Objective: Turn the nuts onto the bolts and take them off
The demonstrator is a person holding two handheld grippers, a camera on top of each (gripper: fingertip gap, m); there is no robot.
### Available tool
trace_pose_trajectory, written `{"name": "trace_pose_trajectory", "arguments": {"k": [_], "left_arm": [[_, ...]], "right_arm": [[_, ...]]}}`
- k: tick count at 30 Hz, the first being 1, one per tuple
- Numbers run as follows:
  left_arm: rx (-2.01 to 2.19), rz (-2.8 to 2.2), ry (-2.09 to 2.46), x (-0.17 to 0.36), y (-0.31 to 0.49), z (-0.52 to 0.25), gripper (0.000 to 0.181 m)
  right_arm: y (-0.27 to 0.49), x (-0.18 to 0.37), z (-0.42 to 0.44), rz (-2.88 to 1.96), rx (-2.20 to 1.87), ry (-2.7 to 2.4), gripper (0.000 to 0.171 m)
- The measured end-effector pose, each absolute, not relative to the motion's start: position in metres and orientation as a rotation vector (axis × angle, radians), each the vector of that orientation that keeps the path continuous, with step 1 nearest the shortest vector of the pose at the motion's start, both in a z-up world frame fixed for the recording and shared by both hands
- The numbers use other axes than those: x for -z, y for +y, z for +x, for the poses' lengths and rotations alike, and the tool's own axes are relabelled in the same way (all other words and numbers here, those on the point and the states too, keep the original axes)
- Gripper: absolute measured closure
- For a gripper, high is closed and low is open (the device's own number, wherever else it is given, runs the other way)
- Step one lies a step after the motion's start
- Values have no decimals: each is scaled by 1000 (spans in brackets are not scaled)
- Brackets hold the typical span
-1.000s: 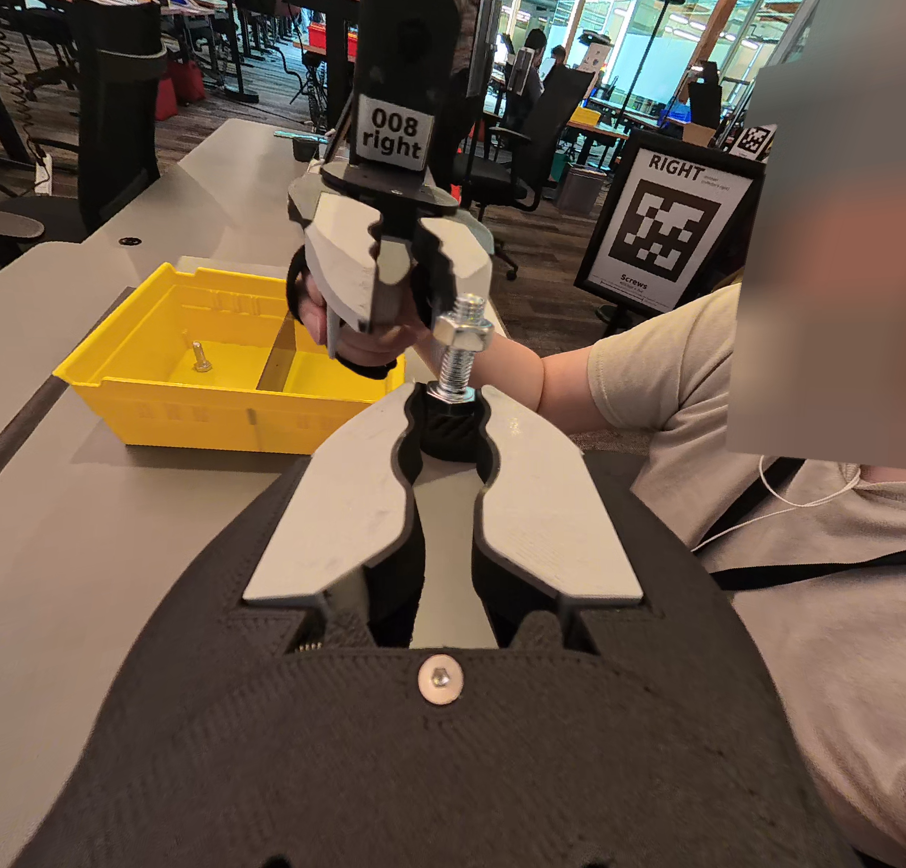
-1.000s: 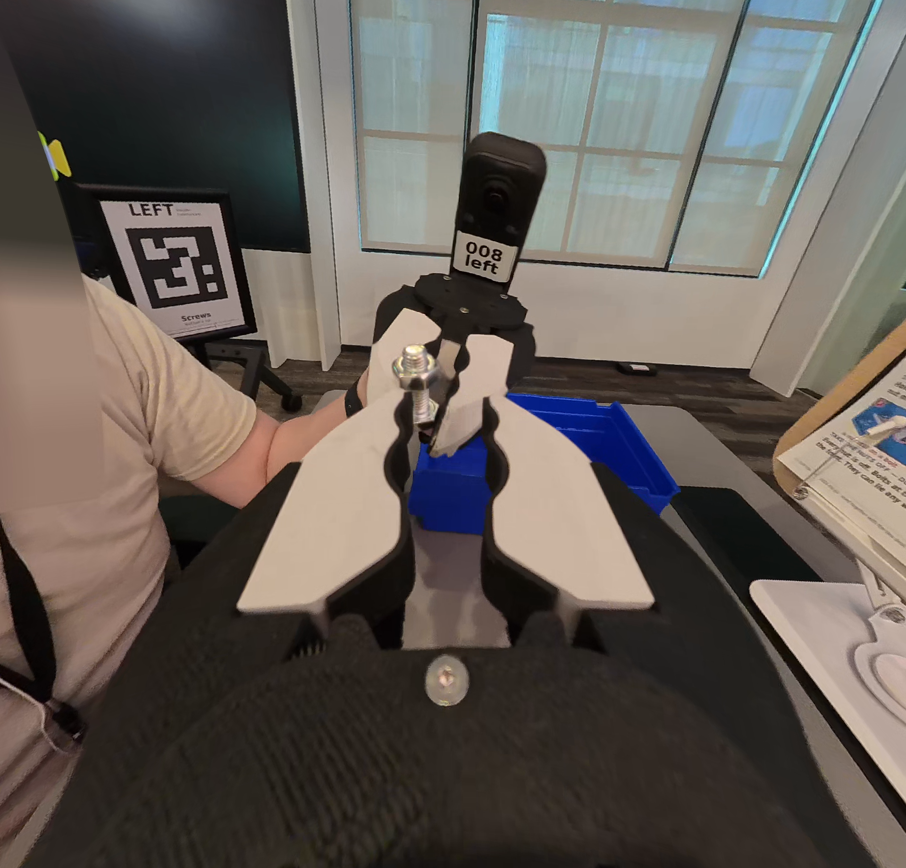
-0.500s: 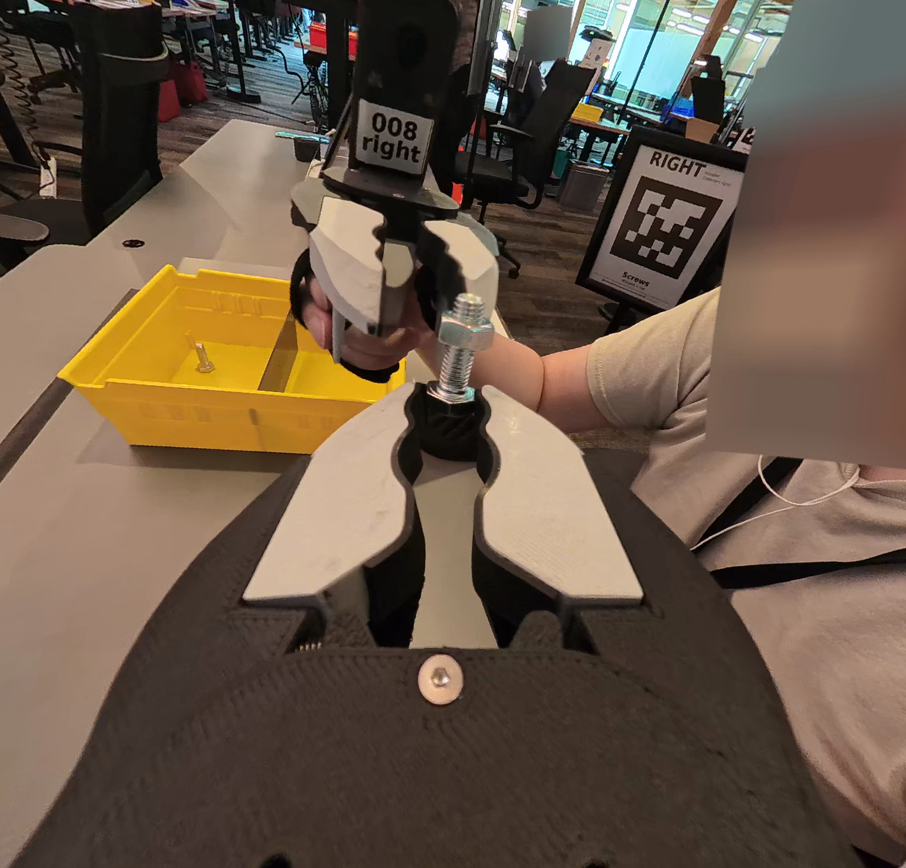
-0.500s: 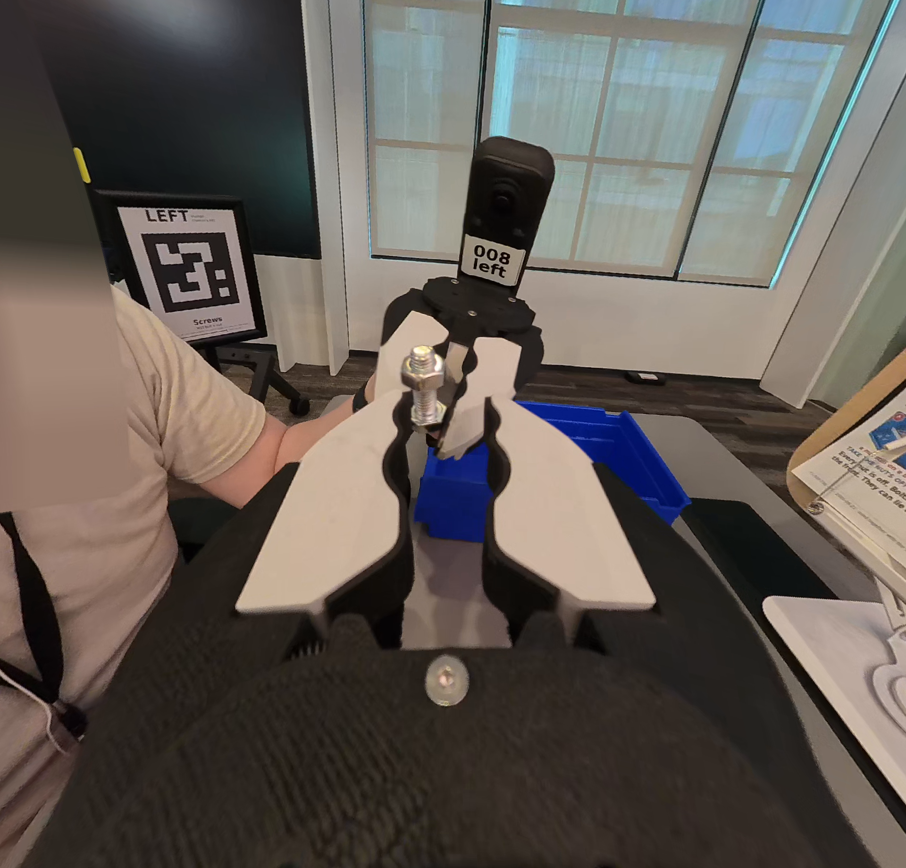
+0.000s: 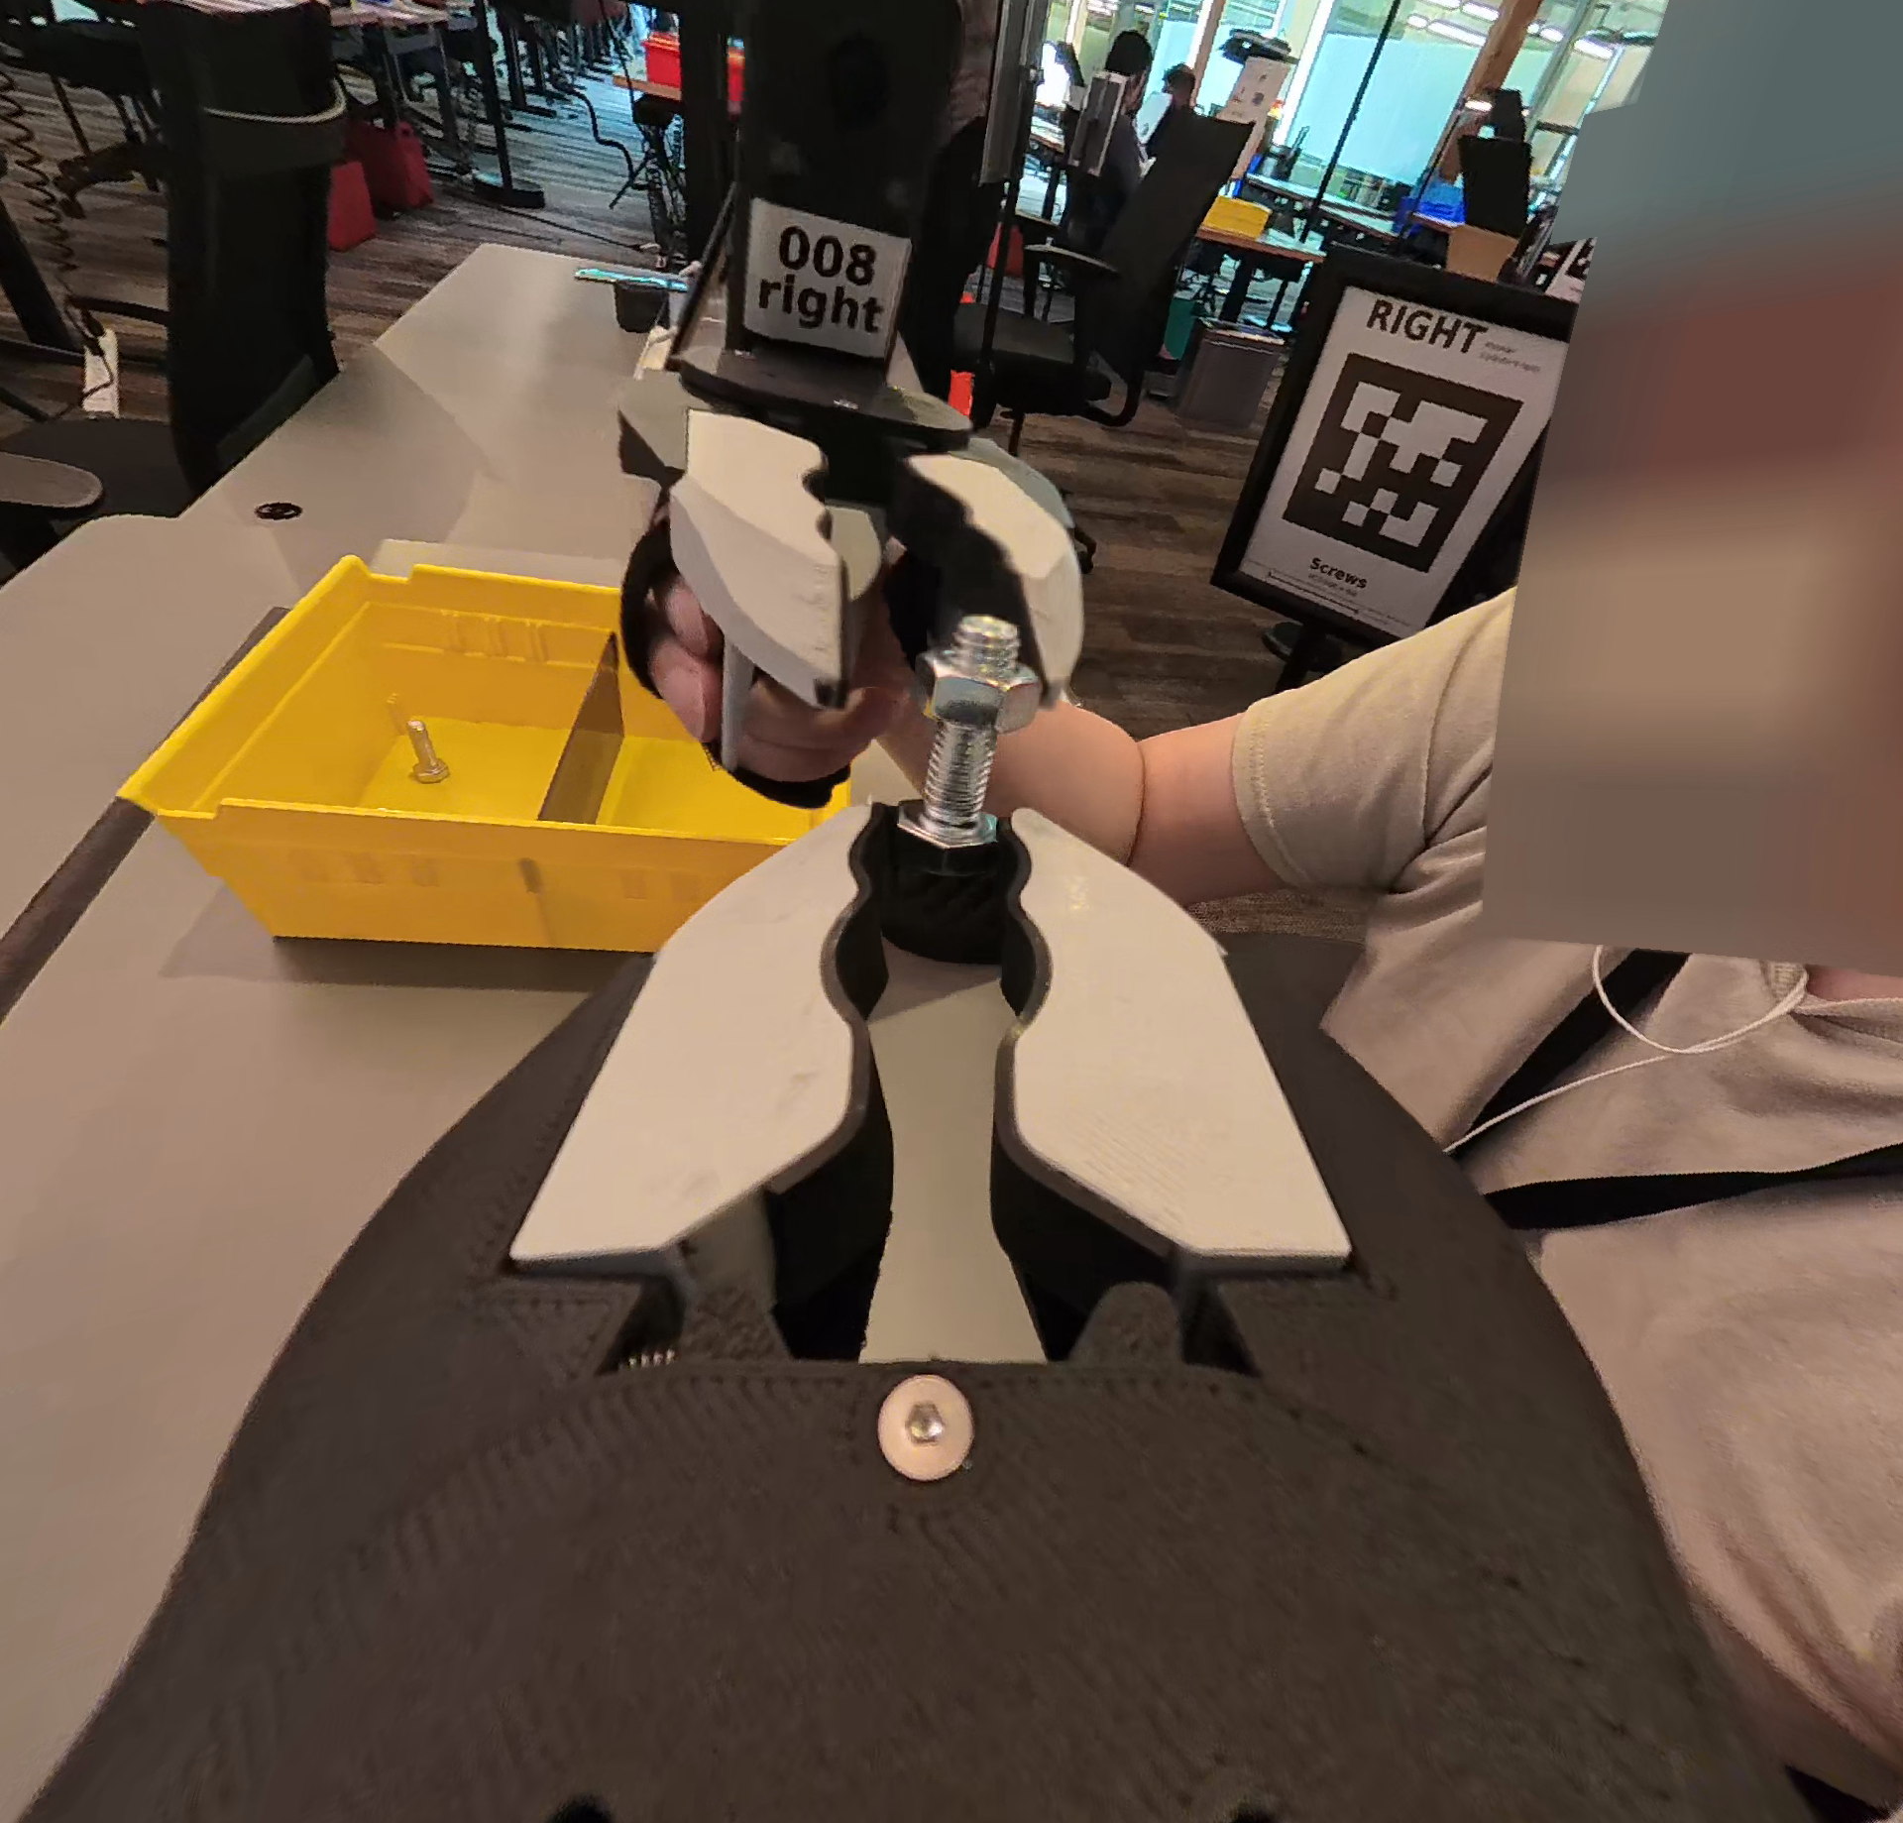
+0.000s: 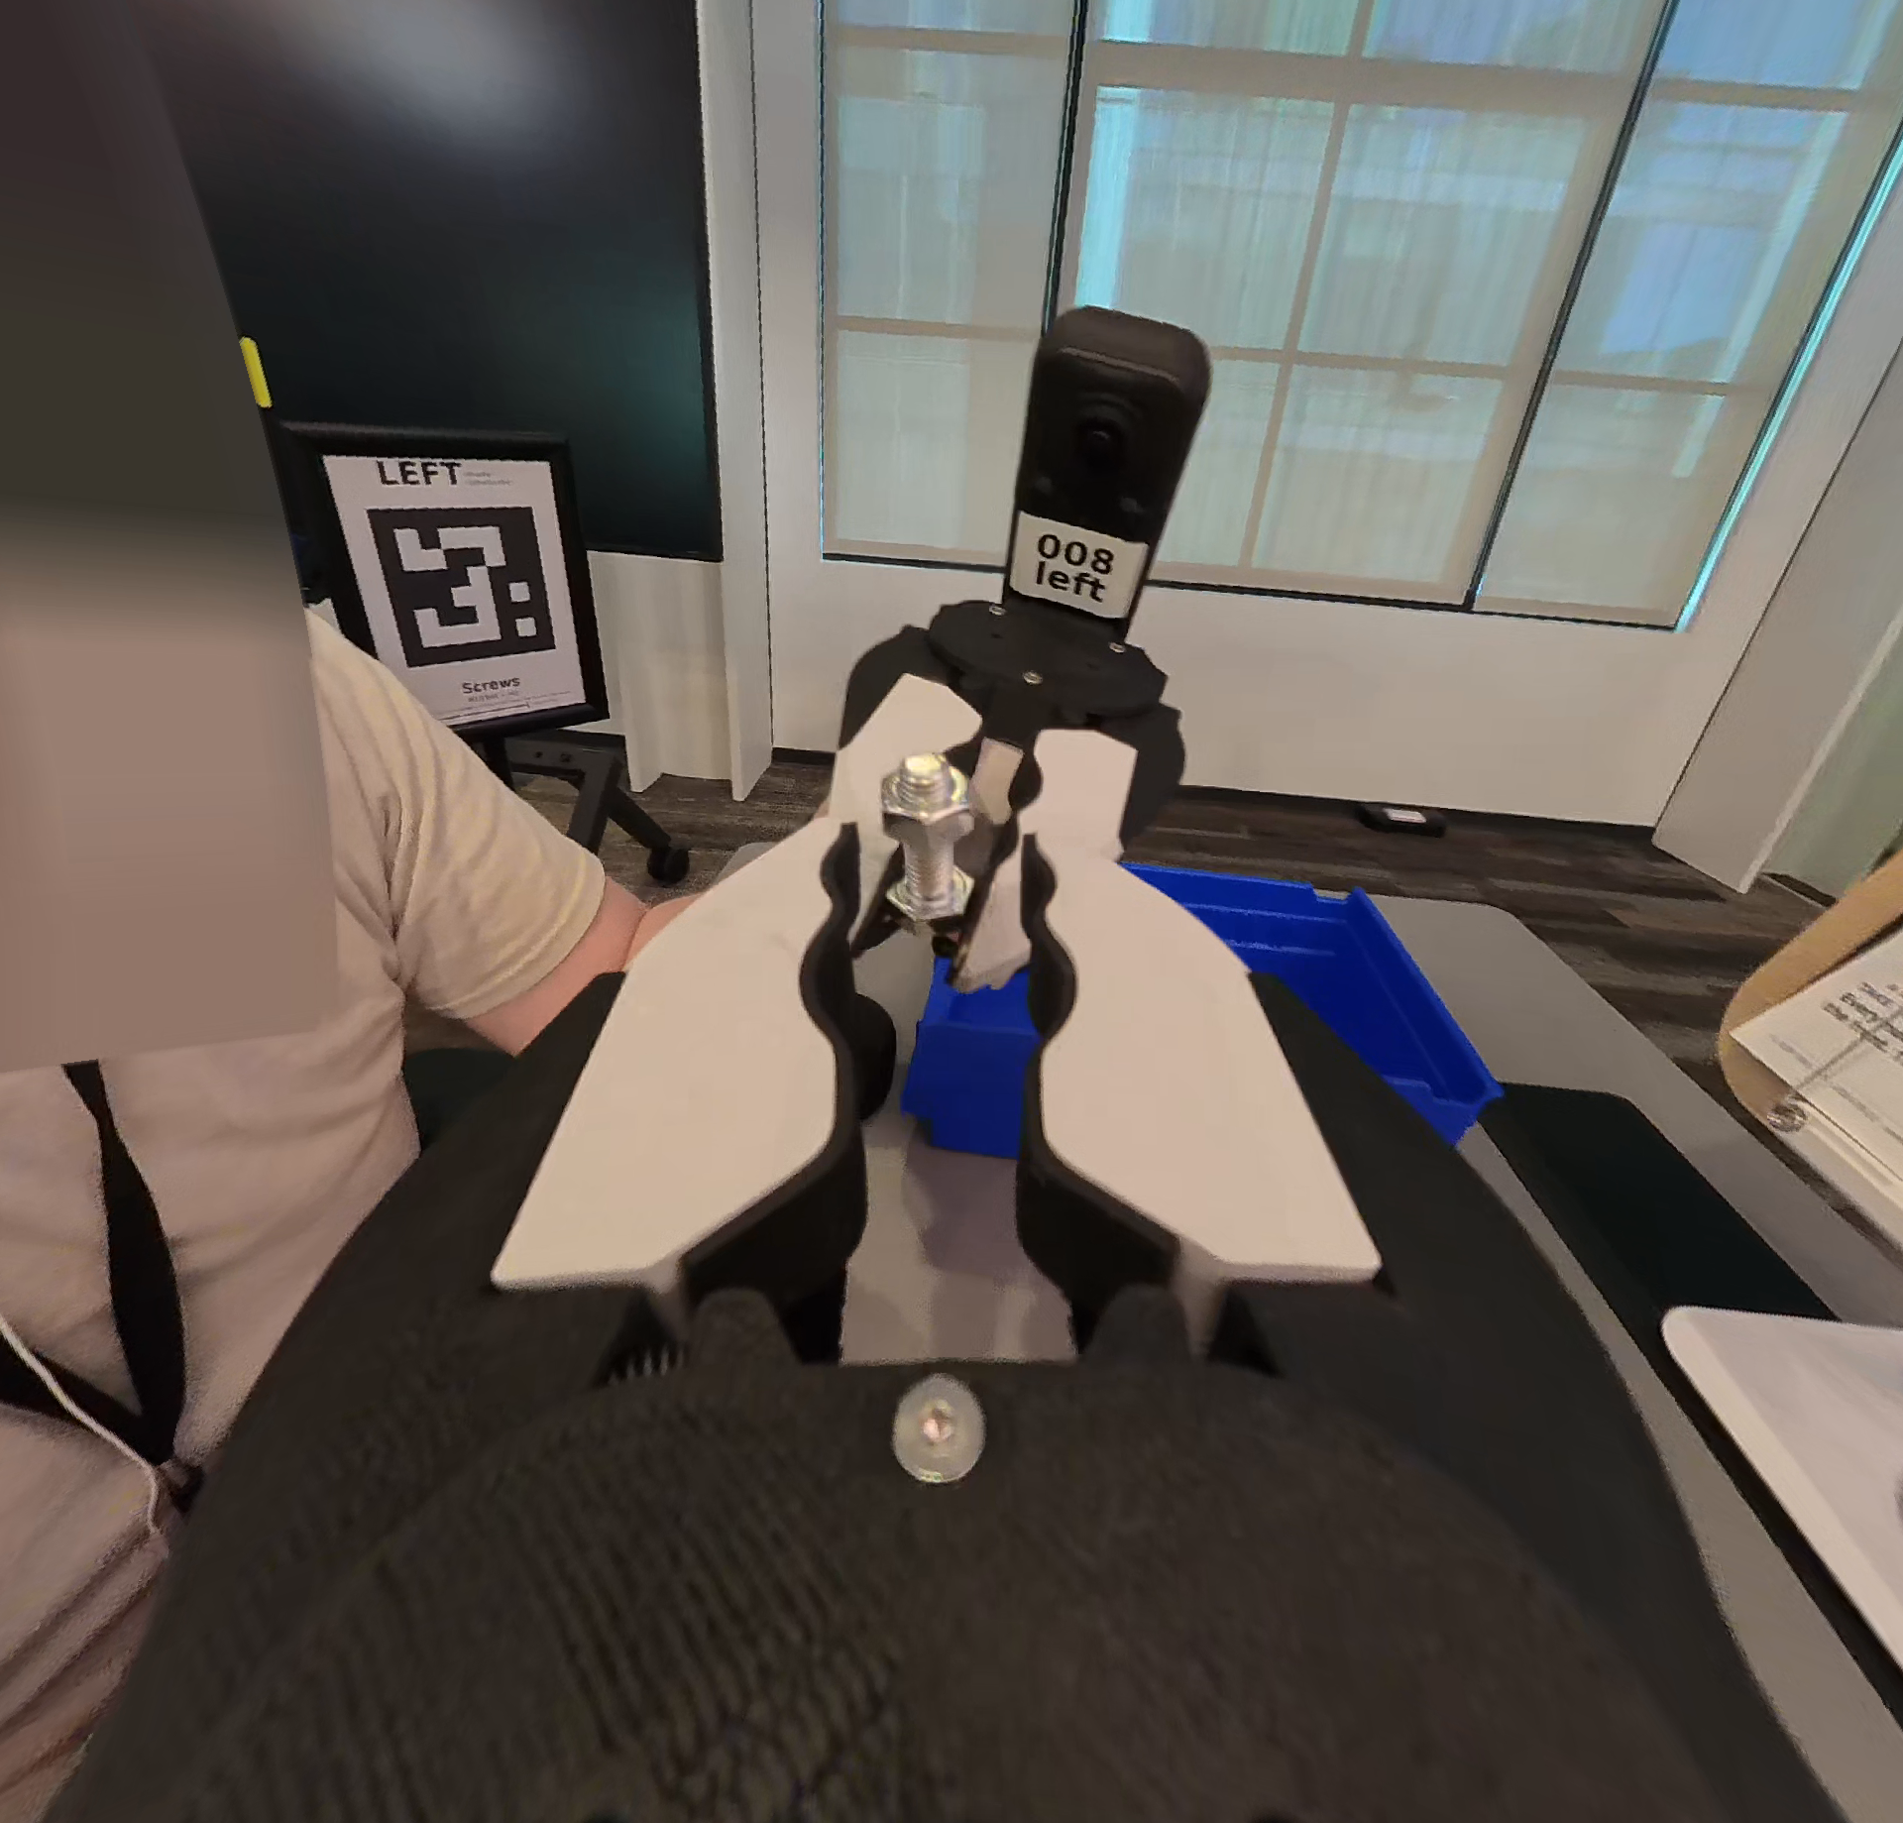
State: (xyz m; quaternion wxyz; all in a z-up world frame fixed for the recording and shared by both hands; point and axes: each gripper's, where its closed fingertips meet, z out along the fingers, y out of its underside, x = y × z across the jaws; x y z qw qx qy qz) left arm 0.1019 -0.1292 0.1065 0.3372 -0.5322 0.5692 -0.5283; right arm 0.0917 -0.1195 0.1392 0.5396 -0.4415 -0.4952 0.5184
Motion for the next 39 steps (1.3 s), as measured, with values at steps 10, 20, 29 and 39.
{"name": "trace_pose_trajectory", "arguments": {"k": [10,20,29,39], "left_arm": [[1405,-1381,1494,-106,-132,103,163],[1427,-1395,1499,-103,-134,108,163],[1435,-1325,1526,-118,-148,98,163],[1507,-1262,1579,-123,-169,101,163]], "right_arm": [[-111,-134,92,-1075,-1217,-1160,138],[-114,-140,114,-1138,-1131,-1197,139],[-213,-216,329,-941,-1373,-943,152],[-291,-247,579,-1313,-639,-180,161]]}}
